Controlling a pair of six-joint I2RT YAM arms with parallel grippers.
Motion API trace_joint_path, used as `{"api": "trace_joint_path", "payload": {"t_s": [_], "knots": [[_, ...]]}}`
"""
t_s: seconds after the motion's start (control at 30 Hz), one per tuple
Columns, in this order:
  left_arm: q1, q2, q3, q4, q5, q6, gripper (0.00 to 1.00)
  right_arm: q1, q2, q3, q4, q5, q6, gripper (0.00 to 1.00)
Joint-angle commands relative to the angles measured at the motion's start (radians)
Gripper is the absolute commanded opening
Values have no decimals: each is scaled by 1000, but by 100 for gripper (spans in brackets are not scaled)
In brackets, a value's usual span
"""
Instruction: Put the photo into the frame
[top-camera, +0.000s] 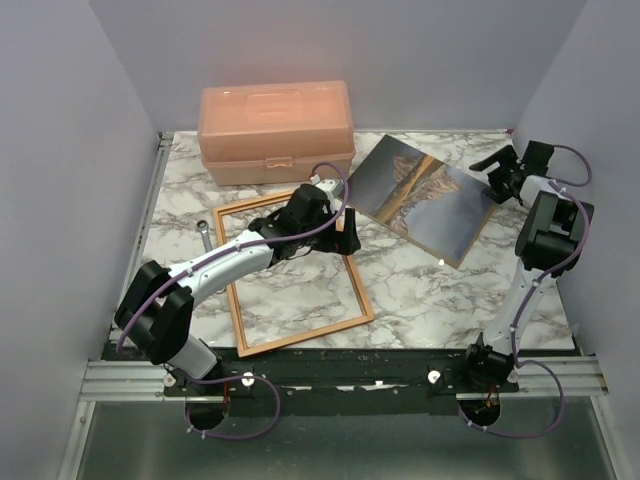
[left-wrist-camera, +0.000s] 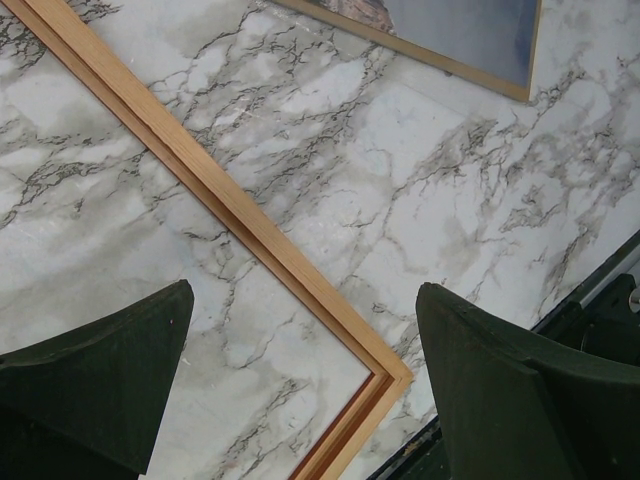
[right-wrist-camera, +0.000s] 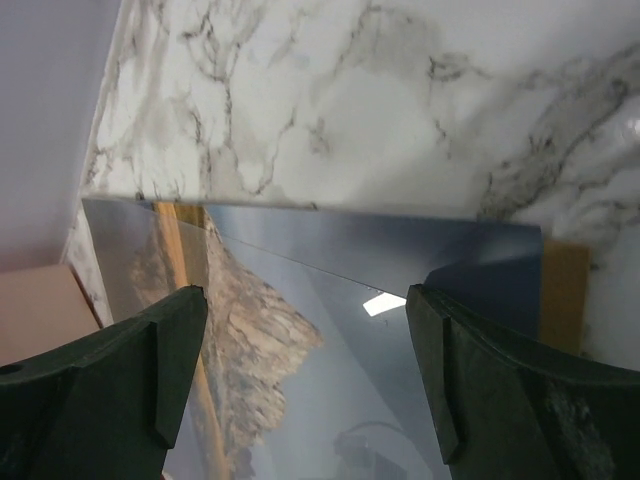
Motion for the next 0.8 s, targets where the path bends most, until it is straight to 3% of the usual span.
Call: {"api": "trace_joint_path", "payload": {"t_s": [0.0, 0.43, 0.77], "knots": [[-8, -35, -20, 9, 4, 5, 96, -5, -78, -156, -40, -21, -7, 89], [-9, -75, -44, 19, 18, -17, 96, -5, -342, -663, 29, -11, -55, 89], [-11, -117, -84, 30, 23, -35, 96, -6, -642, -765, -90, 16, -114, 92]]}}
